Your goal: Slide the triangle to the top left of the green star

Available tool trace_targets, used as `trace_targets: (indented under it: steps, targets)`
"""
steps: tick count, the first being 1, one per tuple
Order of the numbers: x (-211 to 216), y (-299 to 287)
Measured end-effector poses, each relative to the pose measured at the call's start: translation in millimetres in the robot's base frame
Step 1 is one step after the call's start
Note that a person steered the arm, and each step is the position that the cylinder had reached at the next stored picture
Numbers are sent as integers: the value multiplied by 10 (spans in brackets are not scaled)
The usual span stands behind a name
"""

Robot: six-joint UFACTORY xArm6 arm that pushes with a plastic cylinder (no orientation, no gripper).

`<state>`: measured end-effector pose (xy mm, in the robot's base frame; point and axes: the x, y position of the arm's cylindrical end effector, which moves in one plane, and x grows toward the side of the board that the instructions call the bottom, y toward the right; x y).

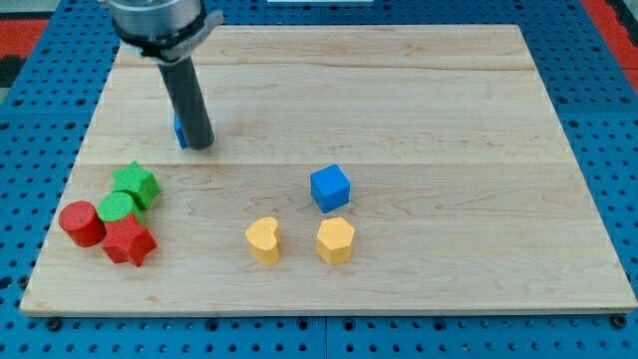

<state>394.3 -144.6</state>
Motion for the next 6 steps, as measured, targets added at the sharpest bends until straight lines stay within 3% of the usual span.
trace_targets:
  steps: [3,4,5,6]
  targets:
    - [-528,-89]
    - [-456,-385]
    - [-451,69]
    - [-181,281]
